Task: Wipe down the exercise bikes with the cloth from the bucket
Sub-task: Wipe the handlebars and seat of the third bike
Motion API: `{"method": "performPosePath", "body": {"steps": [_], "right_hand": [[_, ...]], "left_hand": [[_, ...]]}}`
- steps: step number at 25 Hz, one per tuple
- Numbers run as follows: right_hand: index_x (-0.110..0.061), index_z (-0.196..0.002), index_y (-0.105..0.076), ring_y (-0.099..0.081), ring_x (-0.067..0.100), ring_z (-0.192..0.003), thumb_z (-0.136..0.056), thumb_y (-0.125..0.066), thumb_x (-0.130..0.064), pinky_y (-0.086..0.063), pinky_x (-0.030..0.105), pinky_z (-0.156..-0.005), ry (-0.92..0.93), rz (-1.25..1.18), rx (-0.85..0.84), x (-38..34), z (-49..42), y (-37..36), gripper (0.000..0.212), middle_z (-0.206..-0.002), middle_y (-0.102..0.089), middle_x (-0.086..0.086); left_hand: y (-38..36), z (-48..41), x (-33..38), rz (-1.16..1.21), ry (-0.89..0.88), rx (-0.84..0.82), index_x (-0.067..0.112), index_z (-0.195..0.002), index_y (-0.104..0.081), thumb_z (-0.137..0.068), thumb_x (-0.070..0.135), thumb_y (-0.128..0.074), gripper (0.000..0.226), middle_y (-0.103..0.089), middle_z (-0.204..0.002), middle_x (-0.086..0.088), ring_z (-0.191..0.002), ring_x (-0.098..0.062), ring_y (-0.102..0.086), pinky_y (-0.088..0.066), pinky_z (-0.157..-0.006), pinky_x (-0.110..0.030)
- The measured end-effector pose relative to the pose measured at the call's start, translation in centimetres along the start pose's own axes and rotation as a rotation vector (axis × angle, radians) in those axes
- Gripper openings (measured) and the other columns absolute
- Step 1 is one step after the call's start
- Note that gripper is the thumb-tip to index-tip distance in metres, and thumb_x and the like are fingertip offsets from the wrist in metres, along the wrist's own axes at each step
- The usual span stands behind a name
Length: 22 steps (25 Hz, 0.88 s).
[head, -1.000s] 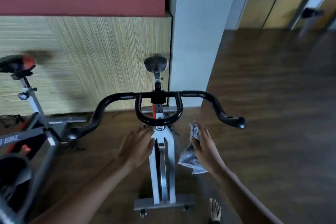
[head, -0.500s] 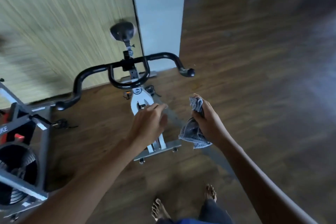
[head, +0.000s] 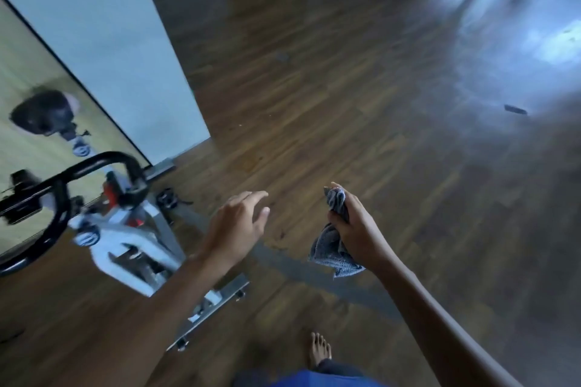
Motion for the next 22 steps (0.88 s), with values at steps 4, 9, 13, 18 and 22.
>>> {"method": "performPosePath", "body": {"steps": [4,9,13,18,22], "right_hand": [[-0.015,-0.148,-0.043,-0.039,0.008,-0.138,-0.098,-0.056,-0.003,-0.031,0.021,-0.111,-0.025,0.01,0.018,1.7,-5.8,5.1,0.053,-0.148,-0.045,-0.003],[-0.018,-0.148,-0.043,-0.042,0.011,-0.137,-0.099,-0.055,-0.006,-0.036,0.035,-0.115,-0.007,-0.001,-0.008,0.1,-16.8,5.9,0.052,-0.149,-0.046,-0.003],[-0.019,-0.149,-0.042,-0.045,0.009,-0.133,-0.098,-0.056,-0.008,-0.035,0.029,-0.113,0.057,0.019,-0.062,-4.6,-28.1,2.8,0.053,-0.145,-0.049,-0.002],[-0.019,-0.149,-0.042,-0.047,0.01,-0.13,-0.098,-0.057,-0.009,-0.036,0.026,-0.108,0.125,0.031,-0.212,-11.7,-40.9,-5.0,0.053,-0.141,-0.051,-0.003],[-0.018,-0.149,-0.04,-0.046,0.014,-0.134,-0.1,-0.055,-0.009,-0.037,0.031,-0.111,0.26,0.053,-0.414,-18.5,-48.5,-14.5,0.052,-0.144,-0.05,0.001]], "left_hand": [[-2.1,-7.8,3.5,0.02,-0.034,-0.003,0.01,-0.122,-0.068,-0.092,0.024,-0.06,0.034,-0.069,-0.12,-0.008,-0.11,-0.029,-0.065,-0.053,-0.093,-0.039],[0.2,-18.3,1.6,-0.013,-0.059,0.062,0.009,-0.12,-0.068,-0.091,0.017,-0.066,0.03,-0.07,-0.117,-0.009,-0.107,-0.031,-0.066,-0.054,-0.091,-0.043],[4.3,-26.8,-4.6,-0.049,0.019,0.15,0.012,-0.121,-0.068,-0.092,0.02,-0.065,0.03,-0.07,-0.12,-0.007,-0.11,-0.029,-0.065,-0.052,-0.094,-0.04],[9.9,-34.3,-14.3,-0.059,0.182,0.209,0.014,-0.123,-0.067,-0.094,0.023,-0.063,0.031,-0.068,-0.123,-0.005,-0.113,-0.028,-0.064,-0.05,-0.097,-0.043],[15.2,-36.5,-23.0,-0.068,0.375,0.295,0.012,-0.128,-0.064,-0.096,0.023,-0.06,0.034,-0.066,-0.127,-0.007,-0.115,-0.029,-0.062,-0.05,-0.097,-0.045]]}}
Point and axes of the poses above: each hand's wrist, its own z-axis away from the middle knuckle, its own y-axis out of the back of the hand, x = y × z, the point moved 10 cm from there along -z, towards the middle knuckle
